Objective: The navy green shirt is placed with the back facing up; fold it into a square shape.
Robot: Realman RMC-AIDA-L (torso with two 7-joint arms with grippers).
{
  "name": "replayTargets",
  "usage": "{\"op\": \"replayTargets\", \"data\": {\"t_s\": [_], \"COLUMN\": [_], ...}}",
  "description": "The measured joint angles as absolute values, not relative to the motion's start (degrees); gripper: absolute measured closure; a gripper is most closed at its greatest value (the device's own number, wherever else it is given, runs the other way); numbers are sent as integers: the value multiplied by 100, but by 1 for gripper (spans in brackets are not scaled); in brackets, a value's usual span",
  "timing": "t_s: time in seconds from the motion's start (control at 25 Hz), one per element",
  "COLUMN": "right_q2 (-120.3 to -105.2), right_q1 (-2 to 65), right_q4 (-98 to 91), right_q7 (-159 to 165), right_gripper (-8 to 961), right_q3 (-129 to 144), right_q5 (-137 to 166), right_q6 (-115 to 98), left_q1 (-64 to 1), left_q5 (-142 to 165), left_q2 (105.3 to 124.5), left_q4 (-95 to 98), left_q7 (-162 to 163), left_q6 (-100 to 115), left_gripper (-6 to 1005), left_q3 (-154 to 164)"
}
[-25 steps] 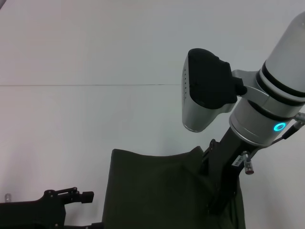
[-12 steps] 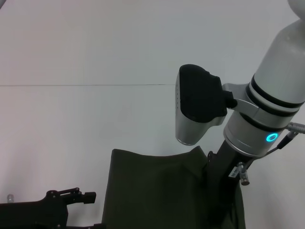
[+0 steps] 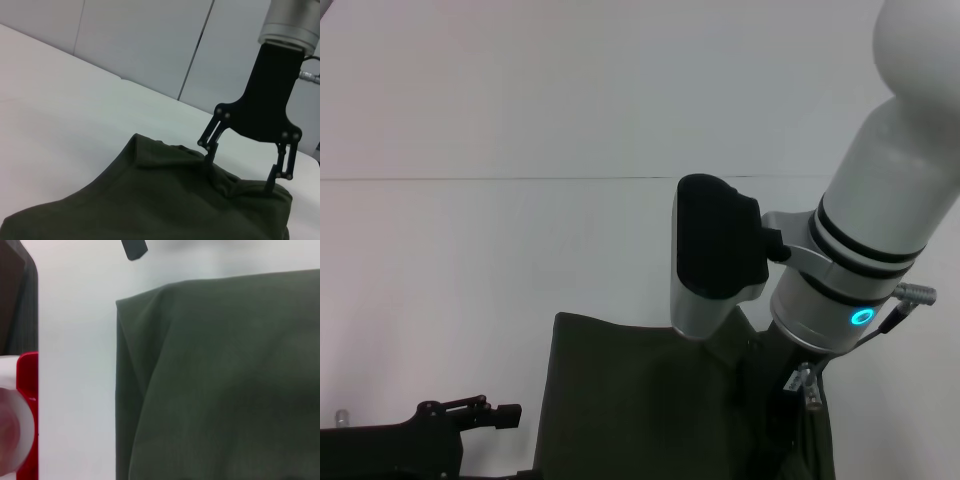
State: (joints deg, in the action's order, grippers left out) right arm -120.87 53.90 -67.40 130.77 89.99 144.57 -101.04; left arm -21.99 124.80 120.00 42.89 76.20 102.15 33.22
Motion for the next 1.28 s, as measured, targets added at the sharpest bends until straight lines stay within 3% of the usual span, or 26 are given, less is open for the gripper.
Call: {"op": "replayTargets", "data": {"t_s": [1.28], "right_q2": [-11996], "right_q1": [4943], "right_q4": [-6705], "right_q7": [13213], "right_gripper": [57], "right_q3": [8626], "right_q5": [15293], "right_q6": [-9935], "left_q1": [-2179], "left_q5": [12529], "left_q2": [12044], "left_q4": [4289], "left_q7": [7620], "left_q6": [10204], "left_gripper": [121], "left_q3": [3322]}}
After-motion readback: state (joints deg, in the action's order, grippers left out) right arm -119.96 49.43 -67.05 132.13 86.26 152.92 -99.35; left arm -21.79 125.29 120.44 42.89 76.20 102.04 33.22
